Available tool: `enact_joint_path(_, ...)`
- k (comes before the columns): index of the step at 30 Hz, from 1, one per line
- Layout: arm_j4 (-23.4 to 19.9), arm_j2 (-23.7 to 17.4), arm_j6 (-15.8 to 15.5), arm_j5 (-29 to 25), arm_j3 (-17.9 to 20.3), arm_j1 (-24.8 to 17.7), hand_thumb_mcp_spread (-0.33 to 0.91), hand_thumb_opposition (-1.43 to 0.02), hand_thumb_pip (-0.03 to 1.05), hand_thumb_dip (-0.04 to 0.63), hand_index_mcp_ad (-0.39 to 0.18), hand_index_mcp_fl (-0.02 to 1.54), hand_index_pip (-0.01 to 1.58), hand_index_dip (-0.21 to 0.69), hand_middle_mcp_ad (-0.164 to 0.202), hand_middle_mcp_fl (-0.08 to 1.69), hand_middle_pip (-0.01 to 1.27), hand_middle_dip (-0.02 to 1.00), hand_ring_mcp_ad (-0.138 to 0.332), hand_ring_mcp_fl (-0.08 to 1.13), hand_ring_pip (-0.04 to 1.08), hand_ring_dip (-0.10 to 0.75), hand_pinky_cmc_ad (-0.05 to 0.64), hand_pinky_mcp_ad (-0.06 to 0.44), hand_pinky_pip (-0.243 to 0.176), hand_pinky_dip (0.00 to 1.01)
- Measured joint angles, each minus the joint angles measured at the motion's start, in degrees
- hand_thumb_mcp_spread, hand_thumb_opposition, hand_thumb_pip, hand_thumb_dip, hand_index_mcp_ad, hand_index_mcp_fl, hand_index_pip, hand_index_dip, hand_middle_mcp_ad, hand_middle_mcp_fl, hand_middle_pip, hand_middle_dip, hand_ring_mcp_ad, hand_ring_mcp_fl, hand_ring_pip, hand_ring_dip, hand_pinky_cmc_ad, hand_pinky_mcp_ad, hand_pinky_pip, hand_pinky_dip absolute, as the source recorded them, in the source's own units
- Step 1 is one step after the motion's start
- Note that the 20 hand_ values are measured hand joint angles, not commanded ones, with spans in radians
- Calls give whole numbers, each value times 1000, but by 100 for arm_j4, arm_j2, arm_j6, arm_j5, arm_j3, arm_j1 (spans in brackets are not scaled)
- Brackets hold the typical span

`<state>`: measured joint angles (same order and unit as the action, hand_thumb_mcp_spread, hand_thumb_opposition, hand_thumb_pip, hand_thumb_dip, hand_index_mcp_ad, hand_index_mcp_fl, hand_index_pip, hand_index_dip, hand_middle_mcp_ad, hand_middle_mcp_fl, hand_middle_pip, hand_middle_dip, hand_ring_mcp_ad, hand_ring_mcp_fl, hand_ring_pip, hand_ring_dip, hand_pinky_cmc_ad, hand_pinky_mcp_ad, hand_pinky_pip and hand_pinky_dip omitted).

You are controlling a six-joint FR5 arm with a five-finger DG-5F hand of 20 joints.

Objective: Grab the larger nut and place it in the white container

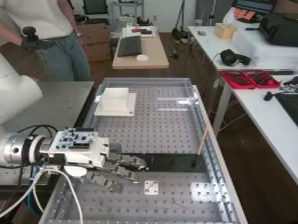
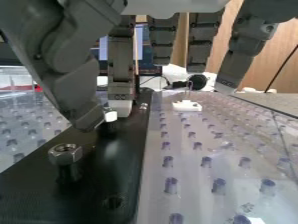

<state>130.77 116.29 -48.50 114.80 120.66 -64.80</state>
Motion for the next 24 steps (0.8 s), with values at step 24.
enact_joint_path(24, -190, 69, 173, -64, -3, -68, 288, -798, 855, 159, -119, 227, 1543, -10, 72, 3, 113, 73, 138, 0, 361, -16, 380, 312, -120, 885)
